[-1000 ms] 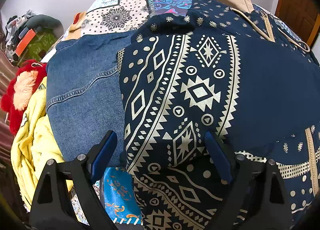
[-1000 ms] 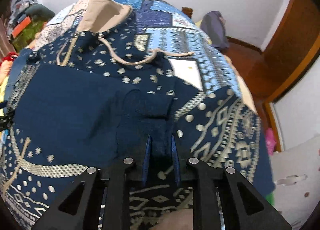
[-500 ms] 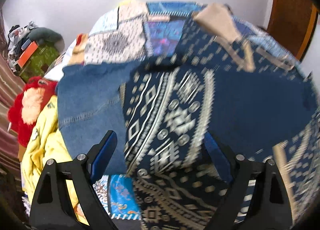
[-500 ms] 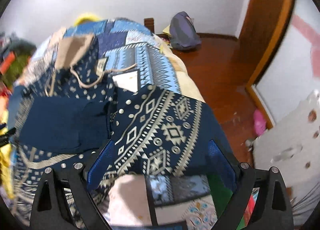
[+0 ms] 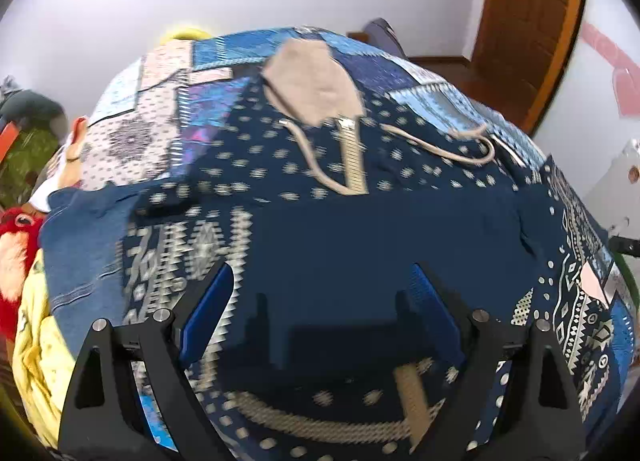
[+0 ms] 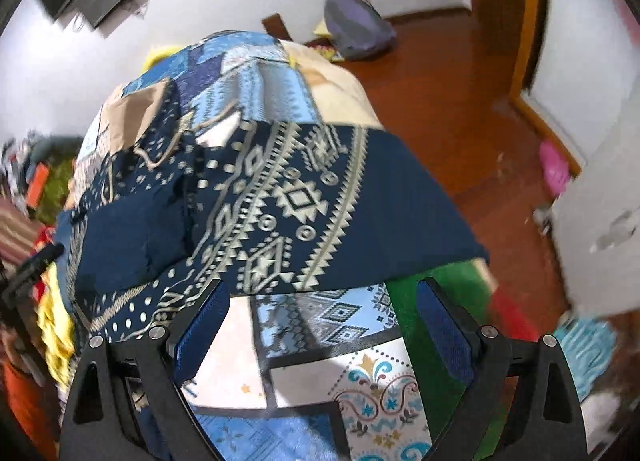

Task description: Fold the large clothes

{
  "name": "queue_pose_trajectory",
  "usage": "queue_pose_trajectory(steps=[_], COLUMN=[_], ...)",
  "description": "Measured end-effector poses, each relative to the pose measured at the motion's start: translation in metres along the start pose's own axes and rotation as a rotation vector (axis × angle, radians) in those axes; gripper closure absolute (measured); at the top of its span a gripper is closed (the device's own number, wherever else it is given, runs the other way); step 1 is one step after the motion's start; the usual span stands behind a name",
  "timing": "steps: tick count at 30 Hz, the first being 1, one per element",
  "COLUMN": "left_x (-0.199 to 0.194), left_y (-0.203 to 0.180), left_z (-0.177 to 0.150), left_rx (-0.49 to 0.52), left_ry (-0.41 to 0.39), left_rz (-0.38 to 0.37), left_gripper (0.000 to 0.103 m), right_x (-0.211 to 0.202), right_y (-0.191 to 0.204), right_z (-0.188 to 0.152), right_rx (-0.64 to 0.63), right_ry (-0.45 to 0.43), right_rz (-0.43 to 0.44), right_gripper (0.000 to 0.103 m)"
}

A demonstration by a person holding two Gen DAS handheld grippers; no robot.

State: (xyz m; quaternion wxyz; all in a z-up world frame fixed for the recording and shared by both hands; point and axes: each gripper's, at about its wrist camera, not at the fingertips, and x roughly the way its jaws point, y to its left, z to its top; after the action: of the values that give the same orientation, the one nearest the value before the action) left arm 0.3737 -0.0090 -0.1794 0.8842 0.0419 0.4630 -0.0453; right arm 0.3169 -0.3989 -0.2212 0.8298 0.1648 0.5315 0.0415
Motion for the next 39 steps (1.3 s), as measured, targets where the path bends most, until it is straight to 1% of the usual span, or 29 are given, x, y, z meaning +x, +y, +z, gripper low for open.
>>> queue_pose_trajectory(steps=[2,4,6,10,11,12,14,15,16,17,18,19,21,24,26,28,30,32,34,35,38,39], left_x=[0.011,0.021,0.027,0.041,0.045,0.048,0.056,0.059,0.060,0.060,0.060,0.059,0.056,0.049,0.039,0.030,0.017,0.002,-0.014,-0.022,-0.038,-0.043], left_y=[-0.011,-0.020,-0.025,-0.032,-0.033,-0.034,-0.034,-0.035,-0.035,-0.036,-0.037,-0.038,-0.039,-0.037,-0.034,-0.032,-0.029,-0.024,-0.018,-0.013,-0.002,0.002], left_z=[0.001,0.001,0.003,0.006,0.006,0.006,0.006,0.005,0.004,0.004,0.004,0.004,0.004,0.004,0.004,0.004,0.003,-0.001,-0.007,-0.013,-0.023,-0.026], left_rx=[0.016,0.029,0.037,0.040,0.039,0.038,0.031,0.027,0.025,0.027,0.030,0.034,0.038,0.032,0.025,0.021,0.018,0.006,-0.019,-0.036,-0.058,-0.061], left_ry=[0.020,0.038,0.044,0.058,0.062,0.067,0.081,0.085,0.080,0.071,0.069,0.067,0.065,0.056,0.039,0.024,0.000,-0.028,-0.056,-0.064,-0.076,-0.081], left_rz=[-0.016,-0.036,-0.045,-0.056,-0.056,-0.053,-0.048,-0.047,-0.042,-0.036,-0.031,-0.026,-0.020,-0.024,-0.024,-0.022,-0.019,-0.016,-0.030,-0.038,-0.035,-0.029], left_gripper=[0.013,0.013,0.013,0.013,0.013,0.013,0.013,0.013,0.013,0.013,0.013,0.013,0.013,0.013,0.013,0.013,0.013,0.013,0.013,0.013,0.013,0.013], right_x=[0.017,0.028,0.033,0.047,0.051,0.056,0.061,0.062,0.062,0.063,0.063,0.063,0.061,0.044,0.022,0.000,-0.026,-0.054,-0.070,-0.075,-0.076,-0.075], right_y=[-0.015,-0.026,-0.029,-0.032,-0.032,-0.031,-0.031,-0.032,-0.033,-0.035,-0.037,-0.038,-0.039,-0.030,-0.016,-0.004,0.017,0.045,0.067,0.082,0.124,0.132], right_z=[0.002,0.004,0.008,0.021,0.024,0.027,0.033,0.037,0.040,0.044,0.047,0.051,0.055,0.062,0.068,0.072,0.076,0.075,0.071,0.068,0.060,0.058], right_rx=[0.065,0.116,0.131,0.167,0.180,0.188,0.201,0.213,0.233,0.258,0.272,0.283,0.280,0.228,0.172,0.128,0.074,0.017,-0.018,-0.041,-0.090,-0.100], right_ry=[0.041,0.051,0.032,-0.002,-0.014,-0.025,-0.045,-0.058,-0.076,-0.093,-0.104,-0.116,-0.126,-0.174,-0.229,-0.281,-0.349,-0.437,-0.470,-0.479,-0.463,-0.456], right_rz=[0.045,0.071,0.088,0.083,0.076,0.060,0.033,0.023,0.006,-0.010,-0.022,-0.036,-0.040,-0.045,-0.042,-0.020,-0.014,-0.016,0.012,0.042,0.113,0.126], right_gripper=[0.010,0.010,0.010,0.010,0.011,0.014,0.023,0.032,0.044,0.051,0.067,0.079,0.089,0.092,0.093,0.095,0.096,0.096,0.096,0.096,0.096,0.096])
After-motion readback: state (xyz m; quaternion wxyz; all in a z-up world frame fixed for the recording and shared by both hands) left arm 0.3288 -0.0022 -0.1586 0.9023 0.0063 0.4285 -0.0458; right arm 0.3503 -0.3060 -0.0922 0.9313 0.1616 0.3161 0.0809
